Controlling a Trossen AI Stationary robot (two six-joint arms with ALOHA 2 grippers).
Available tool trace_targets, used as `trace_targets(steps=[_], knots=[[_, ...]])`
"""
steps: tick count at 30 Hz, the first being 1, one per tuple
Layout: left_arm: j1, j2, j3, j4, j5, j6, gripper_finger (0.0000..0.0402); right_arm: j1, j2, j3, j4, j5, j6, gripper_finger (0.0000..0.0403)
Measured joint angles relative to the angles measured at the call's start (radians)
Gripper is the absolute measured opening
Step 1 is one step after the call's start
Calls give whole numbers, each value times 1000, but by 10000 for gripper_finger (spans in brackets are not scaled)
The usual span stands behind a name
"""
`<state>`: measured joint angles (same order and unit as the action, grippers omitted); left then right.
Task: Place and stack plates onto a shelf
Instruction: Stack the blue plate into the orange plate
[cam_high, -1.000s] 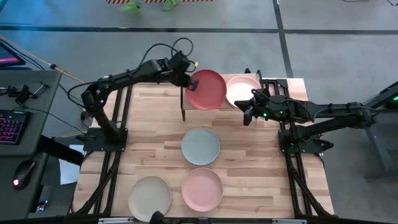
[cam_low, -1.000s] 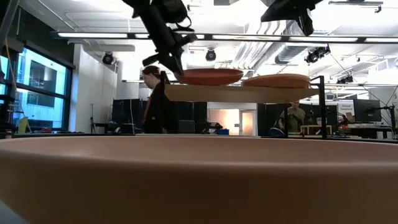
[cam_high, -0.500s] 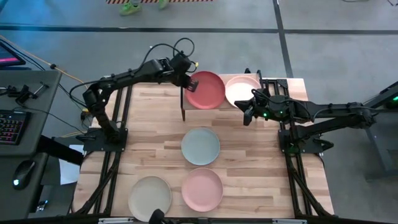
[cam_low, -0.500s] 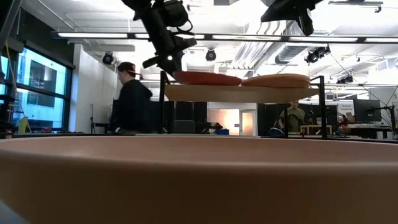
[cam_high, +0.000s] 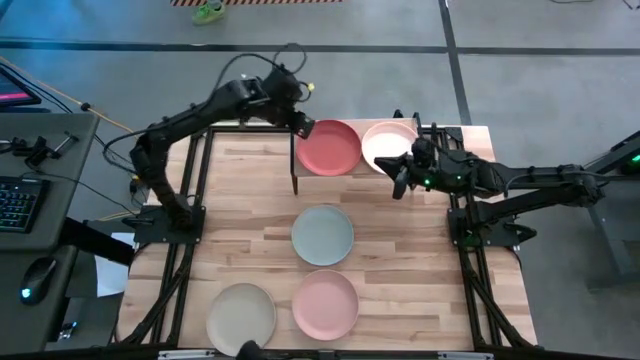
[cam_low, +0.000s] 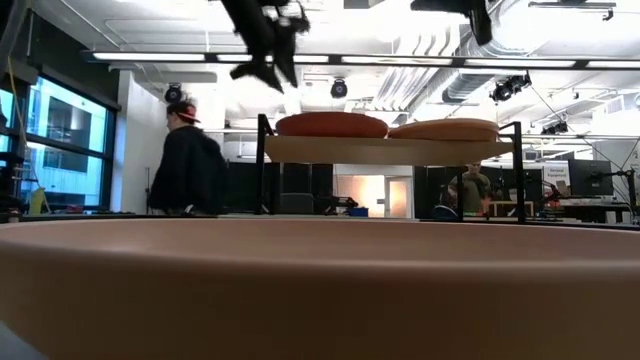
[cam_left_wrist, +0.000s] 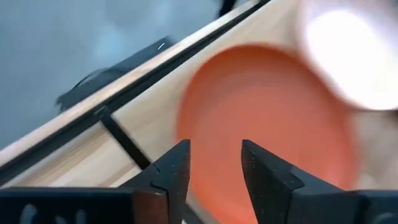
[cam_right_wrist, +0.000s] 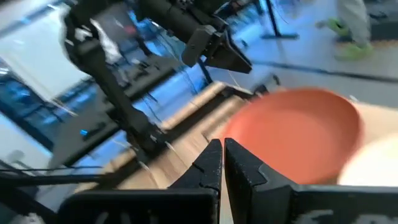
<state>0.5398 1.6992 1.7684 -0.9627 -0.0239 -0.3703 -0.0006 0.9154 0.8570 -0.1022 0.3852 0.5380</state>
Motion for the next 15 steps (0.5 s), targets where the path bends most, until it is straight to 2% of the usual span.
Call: trace_targets(steps=[3, 7, 10, 15], knots=[[-41, -82, -12, 40, 59, 24, 144, 0, 0, 0, 60, -27, -38, 1], [-168, -240, -120, 148, 72, 44, 151, 0, 0, 0, 69, -33, -42, 1], [-295, -389, -272, 314, 50, 22, 152, 0, 0, 0, 69, -50, -44, 1], [-486, -624, -629, 701, -42, -8, 152, 0, 0, 0, 69, -91, -48, 1]])
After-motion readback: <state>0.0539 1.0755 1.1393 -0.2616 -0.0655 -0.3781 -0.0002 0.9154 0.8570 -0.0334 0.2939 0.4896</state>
